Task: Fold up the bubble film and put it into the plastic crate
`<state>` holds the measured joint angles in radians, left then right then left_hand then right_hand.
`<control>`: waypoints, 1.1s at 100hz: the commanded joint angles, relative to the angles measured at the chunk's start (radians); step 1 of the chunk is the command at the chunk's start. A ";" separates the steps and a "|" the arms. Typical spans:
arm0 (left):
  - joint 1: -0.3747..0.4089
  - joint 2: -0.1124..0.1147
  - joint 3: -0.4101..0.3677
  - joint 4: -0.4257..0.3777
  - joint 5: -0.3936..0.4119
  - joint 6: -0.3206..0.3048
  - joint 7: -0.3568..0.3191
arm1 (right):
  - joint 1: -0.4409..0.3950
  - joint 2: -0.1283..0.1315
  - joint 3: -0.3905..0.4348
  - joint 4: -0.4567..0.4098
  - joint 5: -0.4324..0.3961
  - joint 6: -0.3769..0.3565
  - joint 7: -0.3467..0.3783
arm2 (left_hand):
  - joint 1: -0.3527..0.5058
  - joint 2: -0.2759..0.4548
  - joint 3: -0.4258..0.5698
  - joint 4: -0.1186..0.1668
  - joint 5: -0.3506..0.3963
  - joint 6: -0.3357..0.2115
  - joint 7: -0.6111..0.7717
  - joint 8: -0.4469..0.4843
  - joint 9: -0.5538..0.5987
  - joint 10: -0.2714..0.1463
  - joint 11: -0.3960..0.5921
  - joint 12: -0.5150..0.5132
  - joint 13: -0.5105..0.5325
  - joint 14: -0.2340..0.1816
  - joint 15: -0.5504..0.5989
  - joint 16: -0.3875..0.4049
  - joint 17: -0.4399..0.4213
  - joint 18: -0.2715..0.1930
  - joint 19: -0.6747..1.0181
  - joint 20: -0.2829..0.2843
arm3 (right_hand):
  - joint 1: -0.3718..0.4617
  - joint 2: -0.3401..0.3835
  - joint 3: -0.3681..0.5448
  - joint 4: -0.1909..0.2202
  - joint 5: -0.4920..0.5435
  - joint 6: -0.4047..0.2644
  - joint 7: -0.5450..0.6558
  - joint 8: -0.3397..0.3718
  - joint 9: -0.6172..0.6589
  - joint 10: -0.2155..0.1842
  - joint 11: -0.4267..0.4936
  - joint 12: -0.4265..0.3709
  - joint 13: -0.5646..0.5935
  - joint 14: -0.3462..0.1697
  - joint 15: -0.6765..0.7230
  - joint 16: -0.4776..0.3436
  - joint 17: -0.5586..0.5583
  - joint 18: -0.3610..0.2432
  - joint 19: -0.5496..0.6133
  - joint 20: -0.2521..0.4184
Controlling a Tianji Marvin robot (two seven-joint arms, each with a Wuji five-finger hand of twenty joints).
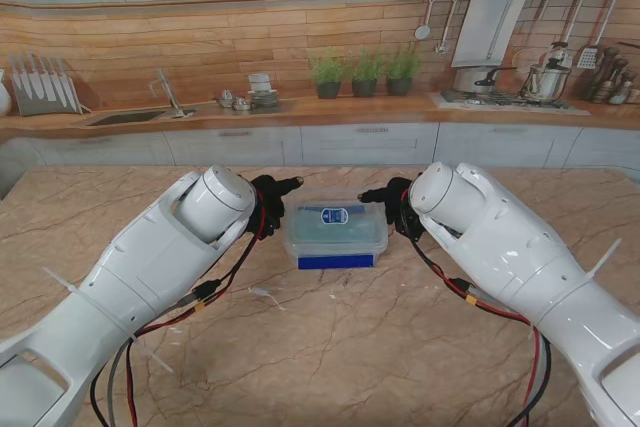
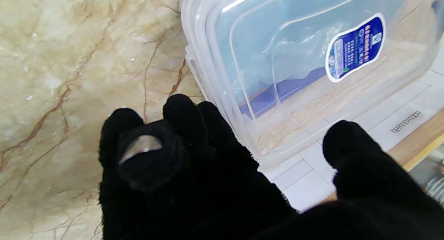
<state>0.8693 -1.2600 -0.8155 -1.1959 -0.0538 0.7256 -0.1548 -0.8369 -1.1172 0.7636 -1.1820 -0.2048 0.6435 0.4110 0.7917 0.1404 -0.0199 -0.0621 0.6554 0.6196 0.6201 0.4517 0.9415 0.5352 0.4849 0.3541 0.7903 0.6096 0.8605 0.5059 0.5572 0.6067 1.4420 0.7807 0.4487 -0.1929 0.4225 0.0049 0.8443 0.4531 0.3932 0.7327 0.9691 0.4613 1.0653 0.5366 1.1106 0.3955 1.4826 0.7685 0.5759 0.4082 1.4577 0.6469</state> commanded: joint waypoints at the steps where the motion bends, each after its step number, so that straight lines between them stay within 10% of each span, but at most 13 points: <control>1: -0.001 -0.024 0.001 -0.001 -0.014 -0.007 -0.004 | 0.002 -0.023 -0.003 -0.007 0.011 -0.001 -0.005 | 0.029 -0.025 -0.003 0.033 0.023 -0.256 0.053 0.031 -0.041 -0.073 -0.005 -0.008 -0.019 0.015 0.005 -0.005 0.007 -0.002 0.005 0.017 | -0.020 0.014 -0.015 0.026 -0.029 -0.280 -0.022 -0.012 0.007 0.031 0.032 0.012 0.027 -0.015 0.024 0.007 0.015 -0.062 0.127 0.019; 110: -0.011 -0.030 0.034 0.059 0.026 0.071 -0.006 | -0.011 -0.031 -0.026 0.046 0.024 0.047 -0.018 | 0.036 -0.058 -0.004 0.034 0.009 -0.257 0.014 0.012 -0.067 -0.067 -0.017 -0.012 -0.032 0.017 -0.005 -0.006 0.001 0.003 -0.004 0.016 | -0.035 0.020 -0.016 0.023 -0.093 -0.293 -0.041 -0.050 -0.030 0.032 0.009 -0.002 -0.013 -0.006 -0.001 0.012 -0.017 -0.058 0.105 0.016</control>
<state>0.8495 -1.2815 -0.7817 -1.1307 -0.0297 0.7923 -0.1576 -0.8358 -1.1423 0.7435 -1.1260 -0.1820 0.6871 0.3836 0.7930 0.1178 -0.0202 -0.0621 0.6479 0.4716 0.6201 0.4520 0.8742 0.4747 0.4811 0.3495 0.7693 0.6090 0.8605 0.5059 0.5469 0.6016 1.4339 0.7807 0.4487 -0.1929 0.4225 0.0049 0.7689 0.3336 0.3504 0.7039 0.9526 0.4553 1.0653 0.5359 1.0985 0.3842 1.4827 0.7685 0.5630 0.3980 1.4579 0.6469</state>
